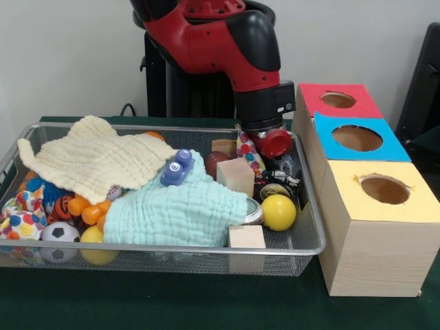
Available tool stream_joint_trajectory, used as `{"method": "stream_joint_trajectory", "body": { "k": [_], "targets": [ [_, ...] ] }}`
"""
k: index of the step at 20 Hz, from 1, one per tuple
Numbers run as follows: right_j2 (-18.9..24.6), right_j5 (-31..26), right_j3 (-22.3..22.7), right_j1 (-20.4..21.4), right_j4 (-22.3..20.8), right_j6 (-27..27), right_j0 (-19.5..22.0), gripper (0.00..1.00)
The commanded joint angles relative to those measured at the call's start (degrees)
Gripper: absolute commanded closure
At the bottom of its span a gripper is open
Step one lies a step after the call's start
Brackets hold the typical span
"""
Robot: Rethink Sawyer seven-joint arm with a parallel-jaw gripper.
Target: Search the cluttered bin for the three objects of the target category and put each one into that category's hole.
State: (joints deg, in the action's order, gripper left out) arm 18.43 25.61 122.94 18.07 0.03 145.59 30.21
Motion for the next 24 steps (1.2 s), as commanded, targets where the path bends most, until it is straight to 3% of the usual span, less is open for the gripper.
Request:
{"method": "stream_joint_trajectory", "body": {
  "k": [1, 15, 24],
  "targets": [
    [5.9, -20.8, 2.6, 0.3, 10.9, 12.7, 4.9, 1.0],
    [5.6, -19.6, 4.5, 1.8, 13.1, 11.7, 4.3, 1.0],
    [4.8, -25.9, 9.0, 11.7, 15.9, 11.4, 4.7, 1.0]
  ]
}}
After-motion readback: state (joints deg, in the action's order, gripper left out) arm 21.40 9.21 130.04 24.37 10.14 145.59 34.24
